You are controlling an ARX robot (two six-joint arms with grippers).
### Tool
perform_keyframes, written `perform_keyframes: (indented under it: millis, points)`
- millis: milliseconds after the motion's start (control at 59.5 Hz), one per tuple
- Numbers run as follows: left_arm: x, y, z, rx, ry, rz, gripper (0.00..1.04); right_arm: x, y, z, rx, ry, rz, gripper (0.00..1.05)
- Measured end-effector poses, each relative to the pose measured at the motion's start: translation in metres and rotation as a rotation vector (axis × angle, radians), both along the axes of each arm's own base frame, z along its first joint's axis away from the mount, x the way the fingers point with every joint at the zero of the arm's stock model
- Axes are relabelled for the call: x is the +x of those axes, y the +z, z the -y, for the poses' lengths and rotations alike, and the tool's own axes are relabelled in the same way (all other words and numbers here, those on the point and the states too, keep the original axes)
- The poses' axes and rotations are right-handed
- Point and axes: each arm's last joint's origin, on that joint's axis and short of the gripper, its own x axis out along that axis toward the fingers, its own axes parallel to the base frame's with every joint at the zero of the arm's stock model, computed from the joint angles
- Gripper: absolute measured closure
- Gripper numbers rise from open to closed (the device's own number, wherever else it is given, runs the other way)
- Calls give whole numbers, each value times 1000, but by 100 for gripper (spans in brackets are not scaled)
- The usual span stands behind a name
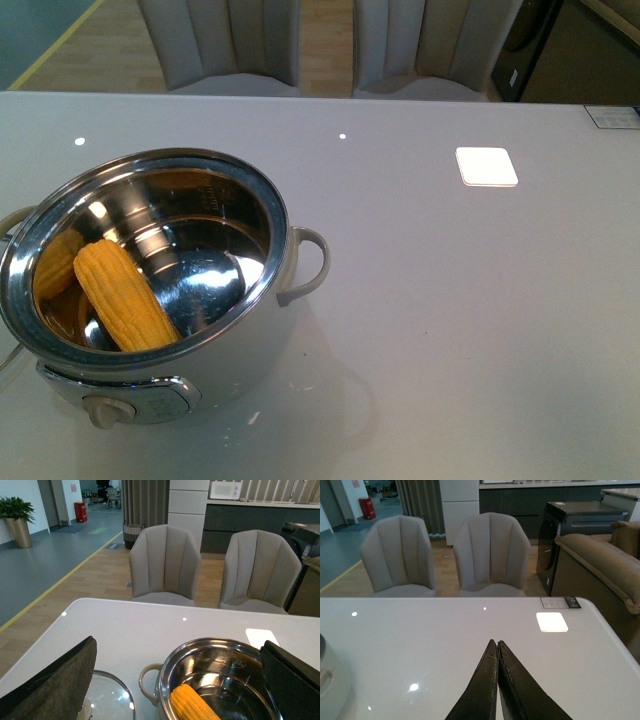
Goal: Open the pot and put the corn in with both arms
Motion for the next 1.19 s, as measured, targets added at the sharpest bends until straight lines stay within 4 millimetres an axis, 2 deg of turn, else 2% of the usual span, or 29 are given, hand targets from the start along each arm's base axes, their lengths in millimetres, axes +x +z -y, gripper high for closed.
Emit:
perform_keyframes:
  millis: [504, 1193]
  points:
    - [0, 0, 0, 0, 0, 0, 7, 0, 0, 0, 0, 0, 0, 9]
    - [0, 0, 0, 0, 0, 0, 7, 0, 0, 0, 0, 0, 0, 9]
